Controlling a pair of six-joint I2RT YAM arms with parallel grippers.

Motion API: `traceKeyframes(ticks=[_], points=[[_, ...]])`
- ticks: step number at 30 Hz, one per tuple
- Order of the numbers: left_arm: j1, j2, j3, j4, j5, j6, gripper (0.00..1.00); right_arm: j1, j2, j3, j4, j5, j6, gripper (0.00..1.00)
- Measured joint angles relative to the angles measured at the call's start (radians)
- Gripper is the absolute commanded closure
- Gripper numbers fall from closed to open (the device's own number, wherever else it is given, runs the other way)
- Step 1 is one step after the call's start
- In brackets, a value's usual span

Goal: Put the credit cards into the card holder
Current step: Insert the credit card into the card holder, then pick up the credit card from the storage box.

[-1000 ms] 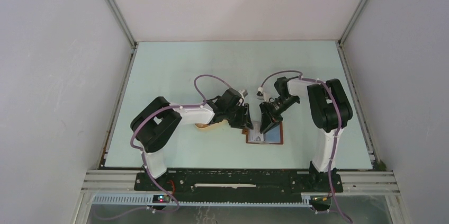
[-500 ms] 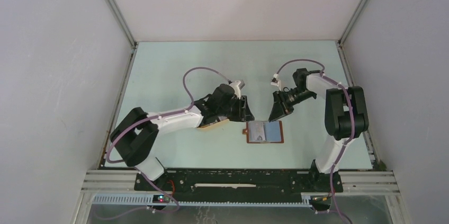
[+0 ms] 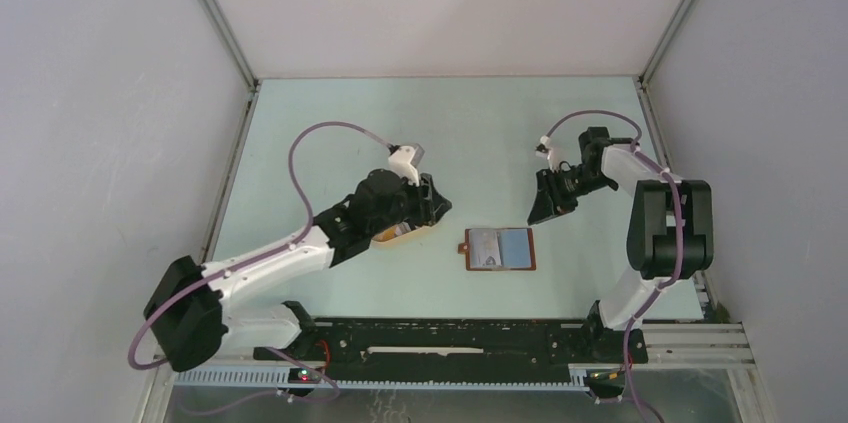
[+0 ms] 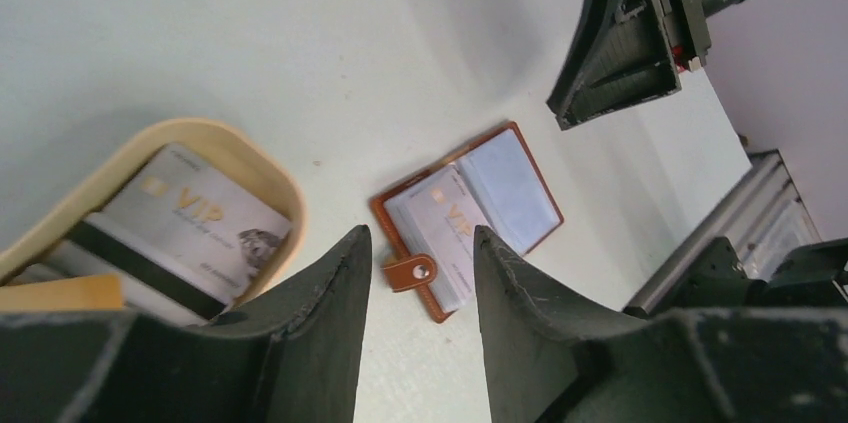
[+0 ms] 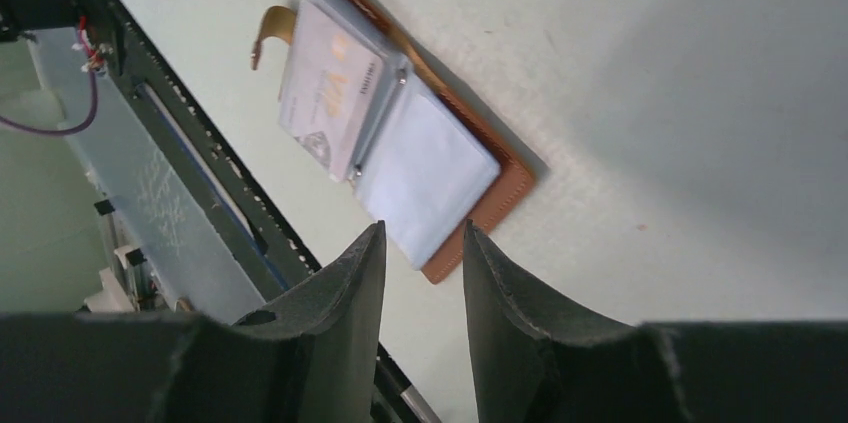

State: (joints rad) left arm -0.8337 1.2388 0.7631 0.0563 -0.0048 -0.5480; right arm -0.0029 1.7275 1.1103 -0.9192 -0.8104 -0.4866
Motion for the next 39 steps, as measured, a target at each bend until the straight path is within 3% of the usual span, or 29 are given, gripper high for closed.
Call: traceKeyframes(ticks=[4,7,10,11,17,25,33,39], points=[[0.0,-0.117,-0.065,0.005,-0.095,0.029,0.48,-0.021,-0.005,-0.019,0.019,0.047,0.006,0.57],[0.0,-0.224,-0.119,0.006,-0.171,0.045,0.28,-0.024,-0.005,-0.025,0.026,0.076,0.013,0.57],[0.002,-0.339,-0.18,0.016,-0.257,0.05,0.02,-0.024,-0.005,-0.025,0.029,0.091,0.017,0.56],[0.003,-0.376,-0.203,0.022,-0.284,0.049,0.0,-0.024,-0.005,-0.026,0.03,0.097,0.017,0.56],[0.023,-0.542,-0.359,0.06,-0.369,0.005,0.0,-0.02,-0.002,-0.032,0.03,0.115,0.017,0.56],[0.06,-0.604,-0.479,0.109,-0.378,-0.098,0.0,-0.007,0.006,-0.032,0.033,0.123,0.017,0.56],[0.117,-0.501,-0.486,0.112,-0.334,-0.171,0.02,-0.006,0.008,-0.032,0.035,0.122,0.017,0.56],[0.129,-0.37,-0.362,-0.088,-0.33,-0.155,0.07,-0.004,0.008,-0.032,0.039,0.119,0.017,0.56]])
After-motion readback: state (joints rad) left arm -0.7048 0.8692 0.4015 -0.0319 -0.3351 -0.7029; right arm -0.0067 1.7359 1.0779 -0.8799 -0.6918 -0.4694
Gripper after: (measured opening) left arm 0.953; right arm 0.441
